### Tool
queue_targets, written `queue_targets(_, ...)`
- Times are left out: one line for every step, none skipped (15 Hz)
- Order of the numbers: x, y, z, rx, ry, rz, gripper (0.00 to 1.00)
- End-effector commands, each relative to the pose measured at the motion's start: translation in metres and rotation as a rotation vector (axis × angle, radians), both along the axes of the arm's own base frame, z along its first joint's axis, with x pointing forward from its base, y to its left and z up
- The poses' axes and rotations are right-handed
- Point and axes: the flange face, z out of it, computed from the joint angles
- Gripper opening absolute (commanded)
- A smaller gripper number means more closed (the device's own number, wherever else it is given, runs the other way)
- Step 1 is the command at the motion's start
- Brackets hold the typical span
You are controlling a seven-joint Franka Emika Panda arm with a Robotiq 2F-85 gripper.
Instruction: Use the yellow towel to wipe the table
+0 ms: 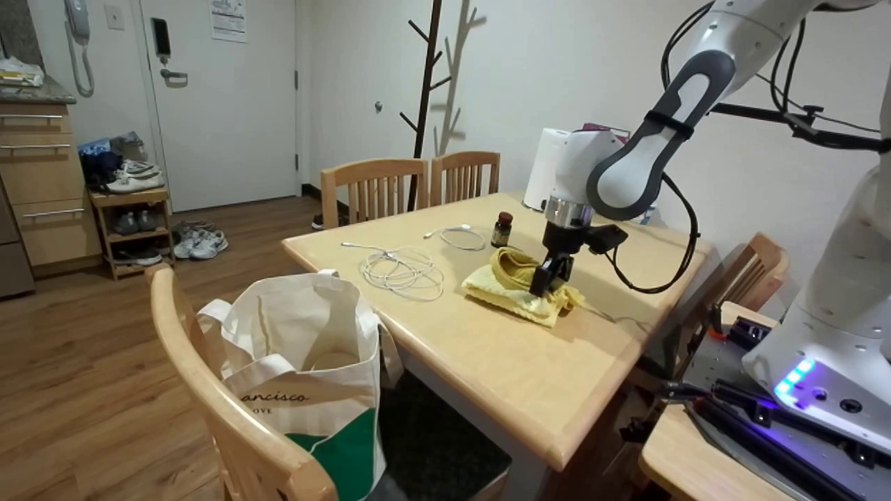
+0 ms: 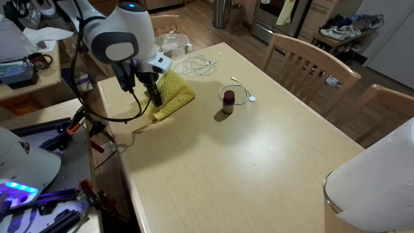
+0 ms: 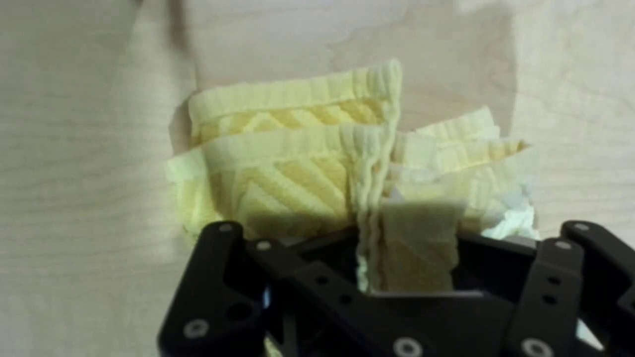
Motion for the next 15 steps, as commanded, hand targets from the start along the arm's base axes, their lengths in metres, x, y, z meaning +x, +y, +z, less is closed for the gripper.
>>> queue_targets(0.024, -0.023, -0.018, -0.036, 0.036, 0.005, 0.09)
queue_targets(0.031, -0.032, -0.023, -0.041, 0.049, -0.004, 0.09)
queue_targets(0.037, -0.04, -0.029, -0.045, 0.063, -0.019, 0.09)
queue_targets(0.044, -0.046, -0.035, -0.05, 0.073, -0.035, 0.09)
queue_targets(0.05, -0.054, -0.041, -0.056, 0.084, -0.057, 0.09)
queue_targets(0.056, -0.062, -0.045, -0.063, 0.091, -0.08, 0.09)
queue_targets(0.062, -0.074, -0.046, -0.075, 0.092, -0.109, 0.09)
queue_targets(0.067, -0.089, -0.045, -0.09, 0.087, -0.147, 0.09)
queue_targets(0.071, -0.106, -0.04, -0.102, 0.084, -0.189, 0.09)
queue_targets(0.073, -0.127, -0.038, -0.114, 0.078, -0.238, 0.09)
queue_targets(0.072, -0.15, -0.037, -0.122, 0.077, -0.29, 0.09)
queue_targets(0.069, -0.175, -0.037, -0.132, 0.079, -0.349, 0.09)
queue_targets(0.065, -0.196, -0.038, -0.139, 0.083, -0.401, 0.09)
queue_targets(0.061, -0.217, -0.04, -0.143, 0.091, -0.45, 0.09)
queue_targets(0.055, -0.237, -0.041, -0.142, 0.102, -0.498, 0.09)
